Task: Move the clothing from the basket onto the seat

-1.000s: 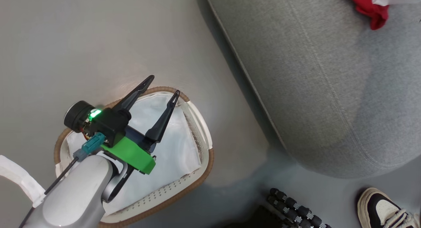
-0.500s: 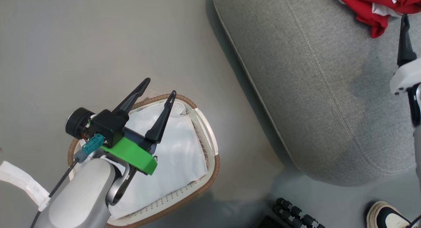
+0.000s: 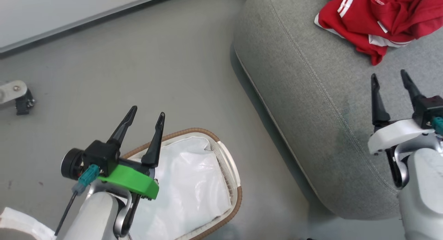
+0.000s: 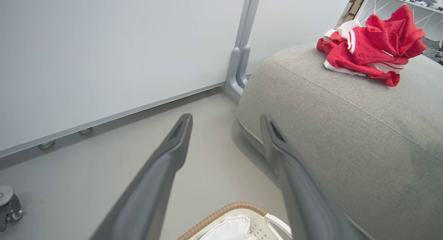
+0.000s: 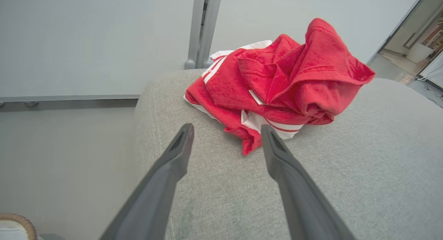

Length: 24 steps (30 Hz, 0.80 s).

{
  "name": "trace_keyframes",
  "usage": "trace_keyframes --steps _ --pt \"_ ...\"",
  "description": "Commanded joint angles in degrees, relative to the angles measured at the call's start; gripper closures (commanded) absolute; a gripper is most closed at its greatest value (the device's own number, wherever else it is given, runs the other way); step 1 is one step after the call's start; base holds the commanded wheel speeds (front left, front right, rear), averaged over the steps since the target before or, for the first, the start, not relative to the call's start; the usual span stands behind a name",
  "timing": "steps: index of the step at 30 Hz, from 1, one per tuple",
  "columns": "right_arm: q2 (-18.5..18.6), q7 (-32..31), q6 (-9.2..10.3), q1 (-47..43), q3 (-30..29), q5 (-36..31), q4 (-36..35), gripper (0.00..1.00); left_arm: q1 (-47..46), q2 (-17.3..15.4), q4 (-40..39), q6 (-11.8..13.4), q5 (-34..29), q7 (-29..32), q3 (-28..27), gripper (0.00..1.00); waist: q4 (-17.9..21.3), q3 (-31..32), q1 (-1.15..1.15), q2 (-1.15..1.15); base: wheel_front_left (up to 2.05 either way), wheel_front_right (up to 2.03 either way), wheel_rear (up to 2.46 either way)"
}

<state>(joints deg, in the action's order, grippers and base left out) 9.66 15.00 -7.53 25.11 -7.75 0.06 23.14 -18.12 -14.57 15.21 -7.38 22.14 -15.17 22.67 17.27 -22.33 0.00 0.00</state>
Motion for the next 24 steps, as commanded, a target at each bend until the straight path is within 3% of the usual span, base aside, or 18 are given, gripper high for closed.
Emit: trace_keyframes --steps 1,11,24 --pt "-0.8 0.3 0.07 -1.4 0.7 0.7 -1.3 0.00 2.1 0.8 0.3 -0.2 -1.1 0.0 -1.7 0.00 -3.9 5.0 0.00 0.00 0.00 0.00 0.00" --pt "-6.0 0.3 0.07 -4.6 7.5 3.5 -2.4 0.00 8.9 6.2 2.7 -0.2 -8.0 0.1 -13.9 0.00 -9.6 11.2 0.00 0.00 0.00 0.00 0.00" --pt "-6.6 0.3 0.07 -9.4 11.7 6.5 -1.4 0.00 14.2 10.1 4.8 -0.1 -14.4 0.0 -24.3 0.00 -15.2 16.9 0.00 0.00 0.00 0.00 0.00"
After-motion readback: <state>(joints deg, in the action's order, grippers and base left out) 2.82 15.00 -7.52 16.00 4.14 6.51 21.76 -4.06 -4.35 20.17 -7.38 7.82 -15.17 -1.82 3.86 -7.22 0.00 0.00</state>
